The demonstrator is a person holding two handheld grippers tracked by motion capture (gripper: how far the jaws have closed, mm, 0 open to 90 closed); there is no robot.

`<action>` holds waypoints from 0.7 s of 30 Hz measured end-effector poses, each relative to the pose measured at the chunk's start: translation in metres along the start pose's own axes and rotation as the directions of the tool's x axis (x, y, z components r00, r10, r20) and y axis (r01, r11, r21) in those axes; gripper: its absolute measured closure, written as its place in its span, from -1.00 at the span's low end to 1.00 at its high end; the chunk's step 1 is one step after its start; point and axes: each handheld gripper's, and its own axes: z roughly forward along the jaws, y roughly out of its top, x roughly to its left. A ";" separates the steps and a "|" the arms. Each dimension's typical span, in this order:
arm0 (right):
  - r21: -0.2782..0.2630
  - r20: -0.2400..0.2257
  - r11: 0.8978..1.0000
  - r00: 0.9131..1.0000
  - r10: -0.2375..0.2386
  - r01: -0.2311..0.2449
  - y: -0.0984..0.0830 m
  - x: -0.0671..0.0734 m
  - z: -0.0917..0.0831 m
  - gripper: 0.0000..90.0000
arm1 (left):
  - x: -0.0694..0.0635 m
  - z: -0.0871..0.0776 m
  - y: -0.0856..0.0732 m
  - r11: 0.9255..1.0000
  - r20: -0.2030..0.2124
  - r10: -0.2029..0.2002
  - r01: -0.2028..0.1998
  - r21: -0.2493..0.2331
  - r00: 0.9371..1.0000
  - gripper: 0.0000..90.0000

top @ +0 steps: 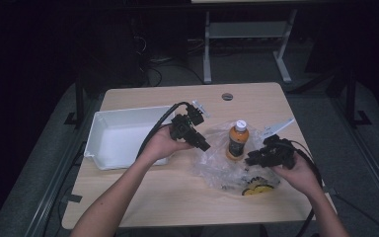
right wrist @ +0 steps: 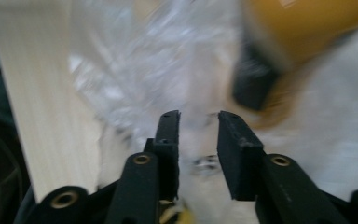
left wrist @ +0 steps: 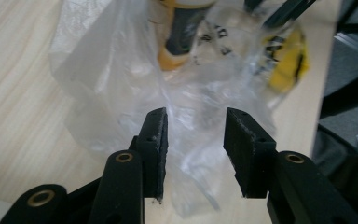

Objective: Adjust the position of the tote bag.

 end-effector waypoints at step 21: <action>0.024 0.146 0.991 0.981 0.125 -0.130 0.021 -0.072 0.023 0.61 | 0.042 0.069 0.010 0.990 -0.151 -0.102 0.115 0.081 0.983 0.37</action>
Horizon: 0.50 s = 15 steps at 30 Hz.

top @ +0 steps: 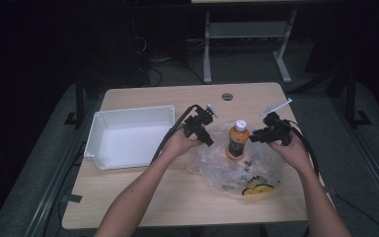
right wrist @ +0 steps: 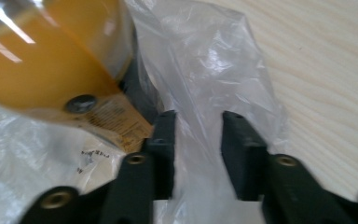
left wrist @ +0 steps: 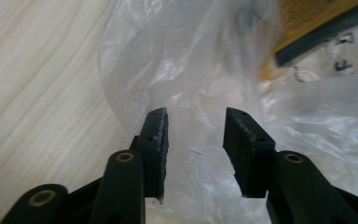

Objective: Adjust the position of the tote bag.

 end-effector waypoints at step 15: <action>0.122 -0.033 0.992 0.999 0.036 -0.032 -0.008 -0.004 0.035 0.93 | 0.002 0.023 -0.008 0.996 -0.009 0.015 -0.014 0.092 1.000 0.41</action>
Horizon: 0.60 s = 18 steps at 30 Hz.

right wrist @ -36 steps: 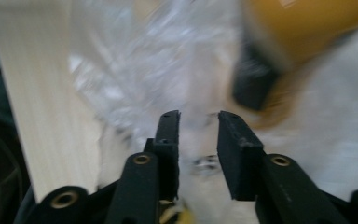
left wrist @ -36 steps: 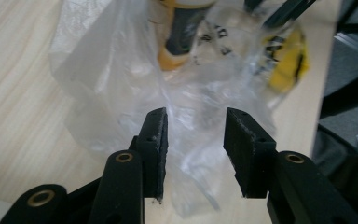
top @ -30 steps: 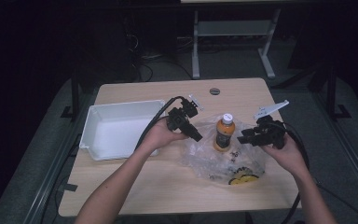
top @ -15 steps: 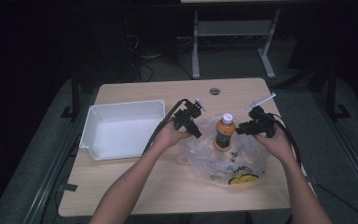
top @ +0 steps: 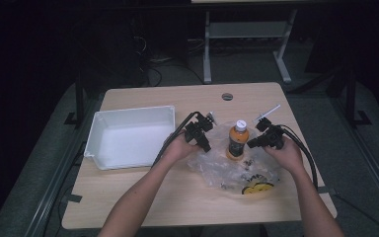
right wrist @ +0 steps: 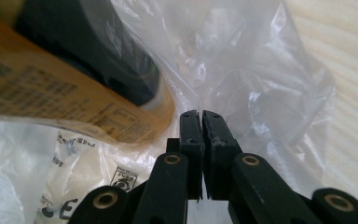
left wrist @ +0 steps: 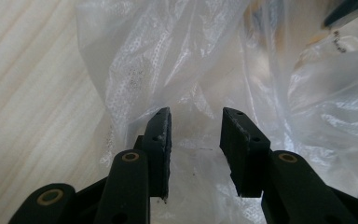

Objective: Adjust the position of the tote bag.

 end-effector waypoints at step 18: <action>-0.148 -0.011 0.987 0.998 0.054 -0.055 -0.019 0.002 -0.025 0.67 | -0.001 -0.039 -0.003 0.993 0.028 -0.020 0.023 -0.116 0.999 0.33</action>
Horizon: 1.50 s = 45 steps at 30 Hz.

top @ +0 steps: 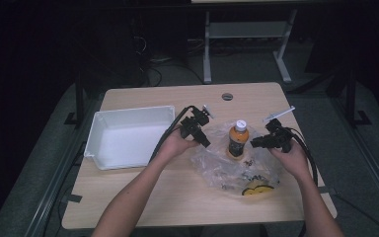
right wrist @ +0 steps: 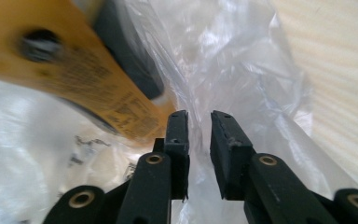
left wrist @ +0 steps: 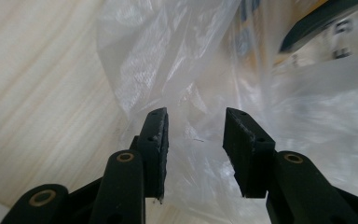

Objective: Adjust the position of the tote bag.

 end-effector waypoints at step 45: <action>-0.183 0.009 0.983 1.000 0.020 -0.017 -0.044 0.031 -0.073 0.06 | -0.069 -0.064 0.075 0.976 0.077 0.204 -0.197 -0.094 0.976 0.17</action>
